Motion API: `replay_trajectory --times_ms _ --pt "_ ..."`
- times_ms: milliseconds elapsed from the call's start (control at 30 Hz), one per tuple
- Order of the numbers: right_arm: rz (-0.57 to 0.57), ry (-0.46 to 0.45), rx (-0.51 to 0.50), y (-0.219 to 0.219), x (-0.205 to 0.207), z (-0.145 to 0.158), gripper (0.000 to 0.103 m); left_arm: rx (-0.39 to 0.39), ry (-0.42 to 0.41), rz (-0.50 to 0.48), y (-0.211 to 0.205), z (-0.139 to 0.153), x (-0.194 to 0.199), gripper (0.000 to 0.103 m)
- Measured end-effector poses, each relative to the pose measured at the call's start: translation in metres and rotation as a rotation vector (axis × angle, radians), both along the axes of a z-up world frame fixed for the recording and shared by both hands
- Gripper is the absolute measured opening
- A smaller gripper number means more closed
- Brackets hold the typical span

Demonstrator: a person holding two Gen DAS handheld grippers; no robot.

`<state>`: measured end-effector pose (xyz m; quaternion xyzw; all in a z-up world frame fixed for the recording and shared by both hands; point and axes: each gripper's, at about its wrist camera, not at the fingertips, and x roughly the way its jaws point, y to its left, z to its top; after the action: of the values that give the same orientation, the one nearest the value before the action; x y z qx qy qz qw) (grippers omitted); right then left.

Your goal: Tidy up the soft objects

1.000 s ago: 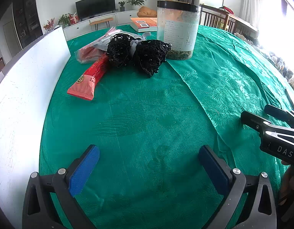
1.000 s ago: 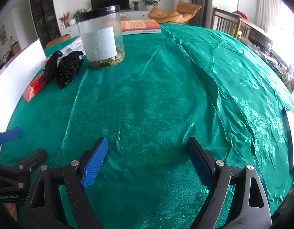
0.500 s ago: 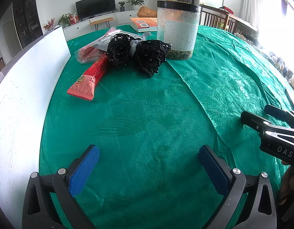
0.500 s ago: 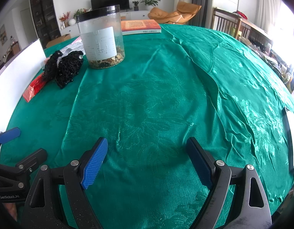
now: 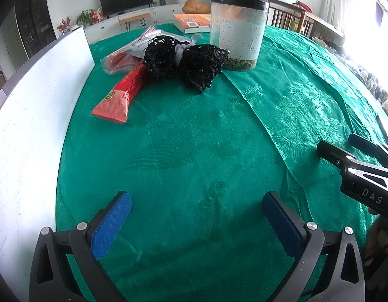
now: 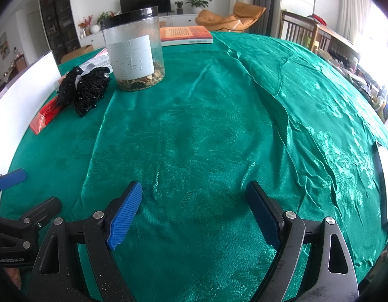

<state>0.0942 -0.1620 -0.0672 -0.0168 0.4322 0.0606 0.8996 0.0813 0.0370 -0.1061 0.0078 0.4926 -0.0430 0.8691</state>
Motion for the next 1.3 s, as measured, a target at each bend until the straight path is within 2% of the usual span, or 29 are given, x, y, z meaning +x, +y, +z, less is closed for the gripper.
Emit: replay_trajectory --times_ms 67,133,200,233,267,300,367,500,533,600,633,700,800,900,933,967,1000,1033,1100,1200,1300 --pt "0.0 0.0 0.001 0.0 0.0 0.0 0.087 -0.021 -0.032 0.009 0.005 0.015 -0.002 0.103" --pt "0.0 0.0 0.001 0.0 0.0 0.0 0.087 -0.003 -0.073 0.032 0.01 0.036 0.004 0.103" --pt "0.0 0.0 0.001 0.0 0.0 0.0 0.087 0.066 -0.099 0.091 0.015 0.051 0.02 0.103" --pt "0.0 0.0 0.001 0.0 0.0 0.0 0.087 0.113 -0.086 0.134 0.019 0.053 0.031 0.103" --pt "0.0 0.0 0.001 0.0 0.0 0.0 0.087 0.139 -0.063 0.174 0.023 0.053 0.044 0.097" --pt "0.0 0.0 0.001 0.0 0.0 0.0 0.087 0.129 -0.045 0.205 0.03 0.05 0.057 0.092" --pt "0.0 0.0 0.001 0.0 0.0 0.0 0.087 0.117 0.006 0.258 0.04 0.038 0.081 0.07" --pt "0.001 0.0 0.002 0.0 0.0 0.0 0.087 0.131 0.056 0.312 0.054 0.015 0.121 0.052" --pt "0.0 0.0 0.001 0.0 0.0 0.0 0.087 0.116 0.073 0.318 0.056 0.013 0.126 0.034" --pt "0.0 0.0 0.002 0.0 0.0 0.0 0.087 0.072 0.076 0.319 0.061 0.015 0.122 0.024" --pt "0.0 0.0 0.001 0.0 0.0 0.0 0.087 0.086 0.06 0.314 0.058 0.017 0.115 0.023" --pt "0.0 0.0 0.001 0.0 0.0 0.0 0.087 0.074 0.035 0.294 0.055 0.024 0.089 0.023" --pt "0.0 0.0 0.001 0.0 0.0 0.0 0.087 -0.035 0.051 0.272 0.053 0.028 0.041 0.023" --pt "0.0 0.0 0.001 0.0 0.0 0.0 0.087 -0.025 0.036 0.226 0.043 0.025 0.002 0.029" --pt "0.001 0.0 0.001 0.0 0.0 0.0 0.087 -0.015 0.034 0.211 0.041 0.023 -0.003 0.047" --pt "0.0 0.0 0.001 0.0 0.0 0.0 0.087 0.001 0.021 0.197 0.039 0.02 -0.005 0.076" --pt "0.001 0.0 0.001 0.0 0.0 0.0 0.087 0.027 0.006 0.196 0.038 0.017 -0.005 0.088" --pt "0.001 0.0 0.002 0.0 -0.001 0.0 0.087 0.054 -0.014 0.208 0.037 0.015 -0.001 0.095" --pt "0.001 0.0 0.002 0.0 0.0 0.0 0.087 0.07 -0.045 0.221 0.039 0.013 0.004 0.095" --pt "0.001 0.0 0.002 0.0 0.0 0.0 0.087 0.065 -0.018 0.21 0.044 -0.001 0.014 0.096" --pt "0.001 0.0 0.002 0.0 0.0 0.0 0.087 0.031 -0.05 0.21 0.05 -0.005 0.017 0.097"
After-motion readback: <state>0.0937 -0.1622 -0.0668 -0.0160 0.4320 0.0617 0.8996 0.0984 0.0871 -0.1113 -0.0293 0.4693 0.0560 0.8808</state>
